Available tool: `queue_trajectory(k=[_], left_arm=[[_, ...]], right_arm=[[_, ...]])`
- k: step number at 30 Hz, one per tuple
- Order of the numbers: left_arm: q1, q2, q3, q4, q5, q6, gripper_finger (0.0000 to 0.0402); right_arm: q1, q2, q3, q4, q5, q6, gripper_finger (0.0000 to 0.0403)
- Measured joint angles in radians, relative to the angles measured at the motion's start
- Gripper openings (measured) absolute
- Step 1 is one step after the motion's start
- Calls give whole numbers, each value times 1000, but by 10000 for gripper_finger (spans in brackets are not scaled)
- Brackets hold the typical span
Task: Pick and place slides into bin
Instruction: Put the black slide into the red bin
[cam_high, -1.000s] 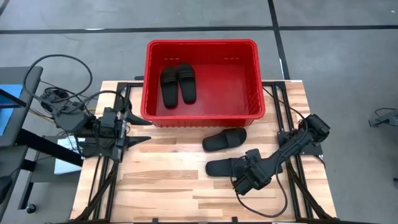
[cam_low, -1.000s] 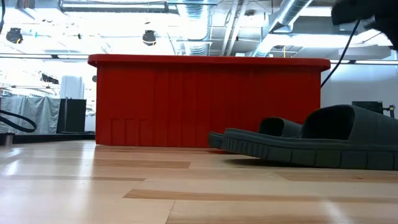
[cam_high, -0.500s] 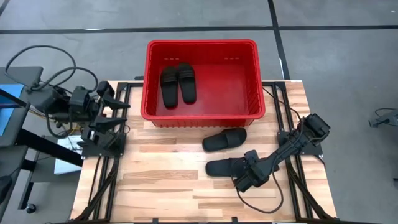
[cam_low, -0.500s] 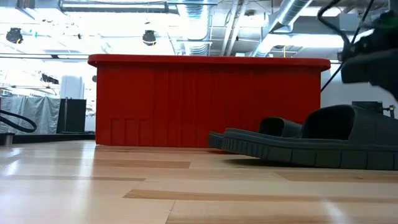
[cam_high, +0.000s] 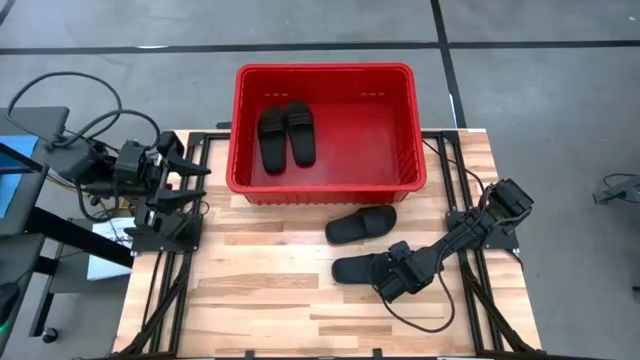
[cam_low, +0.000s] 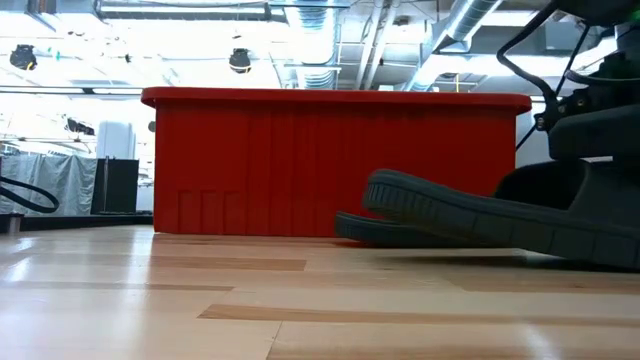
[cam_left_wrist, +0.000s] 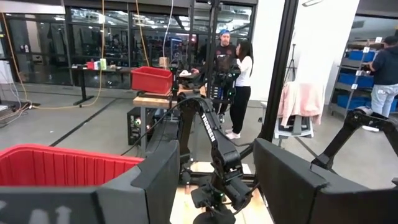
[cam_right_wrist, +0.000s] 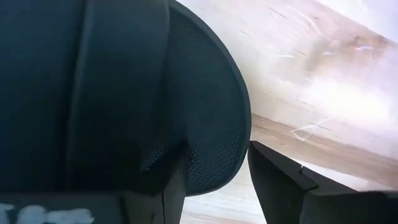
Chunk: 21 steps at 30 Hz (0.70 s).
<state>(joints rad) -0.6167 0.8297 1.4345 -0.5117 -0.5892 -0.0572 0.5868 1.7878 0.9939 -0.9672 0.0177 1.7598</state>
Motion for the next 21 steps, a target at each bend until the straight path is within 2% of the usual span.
queue_trajectory(k=[7, 10, 14, 21], left_arm=[[0, 10, 0, -7, -1, 0, 196], [0, 14, 0, -13, -1, -1, 196], [0, 21, 0, -13, -1, -5, 196], [0, 21, 0, -23, -1, -6, 196]], right_arm=[[-20, 0, -14, 20, 13, -68, 146], [-22, -7, -45, 65, 14, -68, 106], [-17, -11, -59, 75, 21, -66, 24], [1, 0, -28, 14, 37, -33, 3]])
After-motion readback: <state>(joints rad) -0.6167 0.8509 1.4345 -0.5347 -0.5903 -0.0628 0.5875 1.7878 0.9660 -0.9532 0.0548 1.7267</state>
